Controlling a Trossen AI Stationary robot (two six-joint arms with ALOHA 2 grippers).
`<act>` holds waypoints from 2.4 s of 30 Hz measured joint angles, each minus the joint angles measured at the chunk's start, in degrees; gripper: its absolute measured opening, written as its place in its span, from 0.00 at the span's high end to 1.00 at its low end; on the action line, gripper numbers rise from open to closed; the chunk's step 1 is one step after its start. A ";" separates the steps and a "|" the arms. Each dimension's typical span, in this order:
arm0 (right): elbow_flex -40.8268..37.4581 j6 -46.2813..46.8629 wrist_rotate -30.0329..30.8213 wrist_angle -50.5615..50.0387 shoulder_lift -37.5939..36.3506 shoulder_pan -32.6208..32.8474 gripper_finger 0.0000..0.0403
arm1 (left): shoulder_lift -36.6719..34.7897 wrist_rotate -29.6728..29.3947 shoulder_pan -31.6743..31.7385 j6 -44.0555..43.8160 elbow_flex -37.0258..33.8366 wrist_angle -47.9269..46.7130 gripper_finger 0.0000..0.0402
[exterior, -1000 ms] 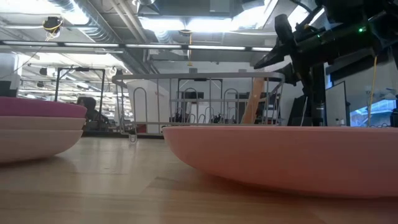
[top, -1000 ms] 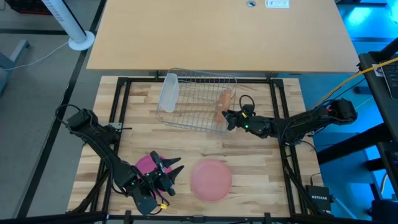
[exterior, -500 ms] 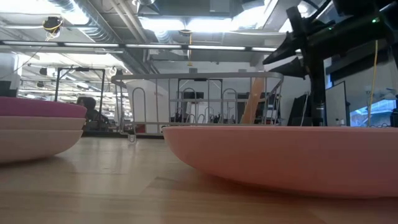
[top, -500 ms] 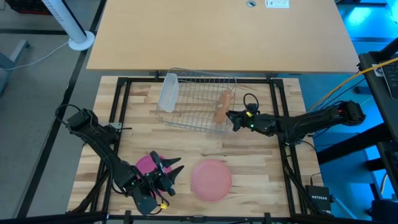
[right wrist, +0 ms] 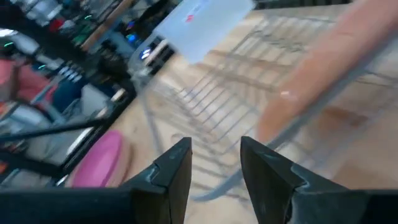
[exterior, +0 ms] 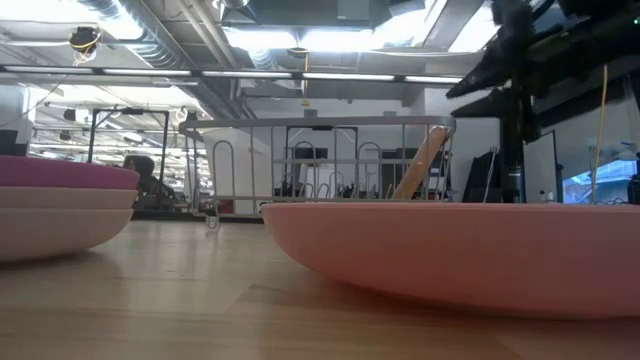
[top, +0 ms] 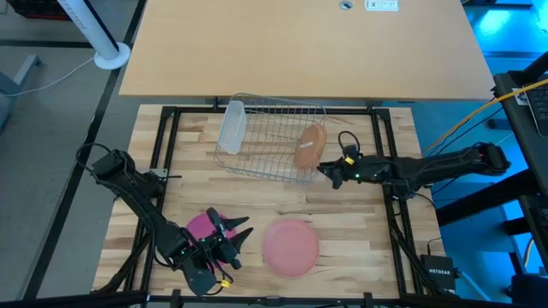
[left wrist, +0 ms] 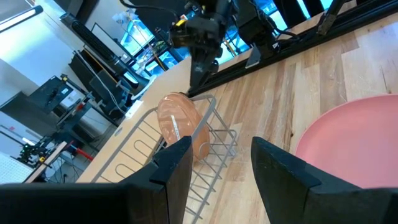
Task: Sort dishes
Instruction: Put the light pink plate into the dish rack
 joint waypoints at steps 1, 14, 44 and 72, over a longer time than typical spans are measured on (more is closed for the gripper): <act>0.00 -0.40 -1.20 0.26 -0.53 0.00 0.65 | 0.00 0.01 0.00 0.00 0.00 0.00 0.61; 0.00 -2.31 -10.05 6.78 -3.92 5.54 0.65 | 0.00 0.00 0.01 0.00 0.00 -0.03 0.61; 3.54 -0.56 -16.29 38.18 34.45 35.39 0.65 | 0.00 3.83 2.95 -7.12 0.00 0.03 0.61; 35.69 -37.81 -12.78 -21.09 53.83 38.93 0.65 | 0.00 6.15 4.79 -11.85 0.00 -0.03 0.61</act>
